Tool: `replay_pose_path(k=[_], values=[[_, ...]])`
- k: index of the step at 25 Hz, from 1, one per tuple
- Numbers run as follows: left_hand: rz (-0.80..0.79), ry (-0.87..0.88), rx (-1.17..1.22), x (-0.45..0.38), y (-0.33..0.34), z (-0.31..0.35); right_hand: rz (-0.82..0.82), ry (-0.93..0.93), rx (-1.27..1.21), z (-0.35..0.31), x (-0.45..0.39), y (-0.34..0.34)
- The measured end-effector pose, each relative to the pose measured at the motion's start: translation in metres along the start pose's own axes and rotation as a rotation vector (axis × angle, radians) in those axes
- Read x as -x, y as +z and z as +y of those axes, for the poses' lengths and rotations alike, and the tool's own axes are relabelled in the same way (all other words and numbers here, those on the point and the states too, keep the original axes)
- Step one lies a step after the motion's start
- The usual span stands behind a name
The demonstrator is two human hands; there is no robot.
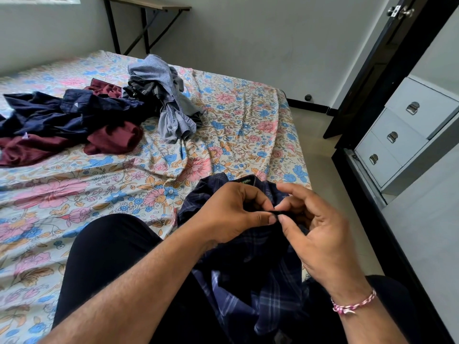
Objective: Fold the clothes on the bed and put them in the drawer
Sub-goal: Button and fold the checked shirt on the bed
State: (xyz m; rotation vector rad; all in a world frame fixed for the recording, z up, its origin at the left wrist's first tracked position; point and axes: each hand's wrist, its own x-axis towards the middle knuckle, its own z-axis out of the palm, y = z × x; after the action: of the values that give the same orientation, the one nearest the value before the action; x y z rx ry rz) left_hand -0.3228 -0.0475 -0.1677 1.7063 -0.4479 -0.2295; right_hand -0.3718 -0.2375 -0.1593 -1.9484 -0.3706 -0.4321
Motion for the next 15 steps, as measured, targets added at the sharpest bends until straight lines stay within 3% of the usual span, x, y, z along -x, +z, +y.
replay_pose_path(k=[4,9,15], values=[[0.022,0.041,-0.083,-0.001,0.000,-0.002,0.083,0.062,-0.002,0.000,0.003,0.005],[0.180,0.187,-0.278,0.003,0.011,-0.001,0.144,0.059,-0.011,-0.003,0.001,0.005],[0.338,0.269,-0.192,0.008,0.027,-0.002,0.232,-0.033,0.131,-0.006,0.012,0.013]])
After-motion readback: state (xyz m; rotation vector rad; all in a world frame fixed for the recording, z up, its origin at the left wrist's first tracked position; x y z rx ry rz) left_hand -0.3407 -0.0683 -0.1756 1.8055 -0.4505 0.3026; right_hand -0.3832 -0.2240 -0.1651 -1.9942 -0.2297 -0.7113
